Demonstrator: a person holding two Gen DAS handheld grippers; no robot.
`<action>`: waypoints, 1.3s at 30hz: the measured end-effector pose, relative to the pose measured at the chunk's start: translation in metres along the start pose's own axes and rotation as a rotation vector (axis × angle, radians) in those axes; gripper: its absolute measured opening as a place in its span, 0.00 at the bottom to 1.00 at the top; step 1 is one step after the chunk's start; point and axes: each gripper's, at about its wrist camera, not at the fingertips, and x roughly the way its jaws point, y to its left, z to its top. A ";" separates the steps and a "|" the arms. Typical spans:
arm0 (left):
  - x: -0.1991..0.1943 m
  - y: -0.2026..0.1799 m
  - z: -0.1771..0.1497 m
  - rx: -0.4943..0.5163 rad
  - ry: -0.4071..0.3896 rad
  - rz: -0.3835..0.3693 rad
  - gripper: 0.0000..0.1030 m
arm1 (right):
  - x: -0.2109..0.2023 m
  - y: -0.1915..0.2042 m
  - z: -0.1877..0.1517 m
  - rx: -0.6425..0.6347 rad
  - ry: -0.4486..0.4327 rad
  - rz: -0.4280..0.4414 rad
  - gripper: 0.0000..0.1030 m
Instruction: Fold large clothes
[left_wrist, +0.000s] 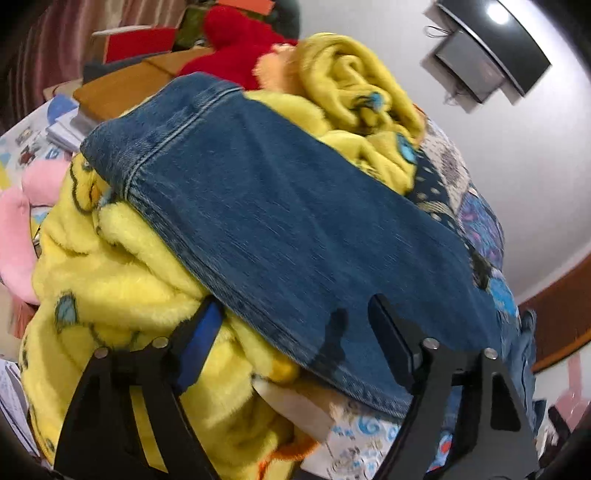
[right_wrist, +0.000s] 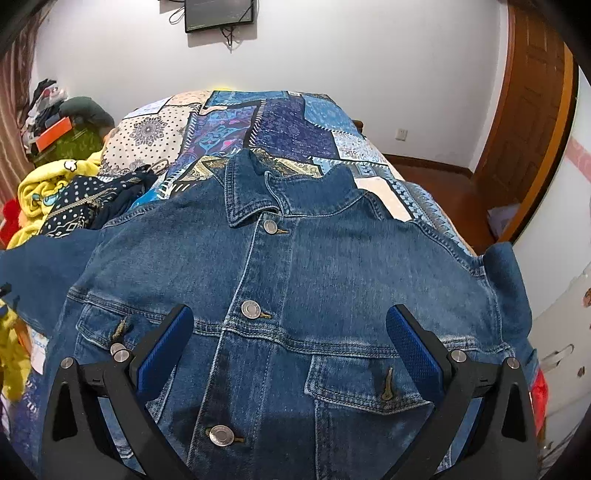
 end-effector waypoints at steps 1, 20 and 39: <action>0.002 0.001 0.003 -0.003 -0.005 0.016 0.68 | -0.001 0.000 0.000 -0.002 -0.004 -0.001 1.00; -0.108 -0.144 0.027 0.356 -0.272 0.169 0.06 | -0.033 -0.019 -0.001 0.025 -0.038 0.032 1.00; -0.127 -0.420 -0.071 0.715 -0.184 -0.251 0.05 | -0.067 -0.080 -0.014 0.064 -0.109 -0.051 1.00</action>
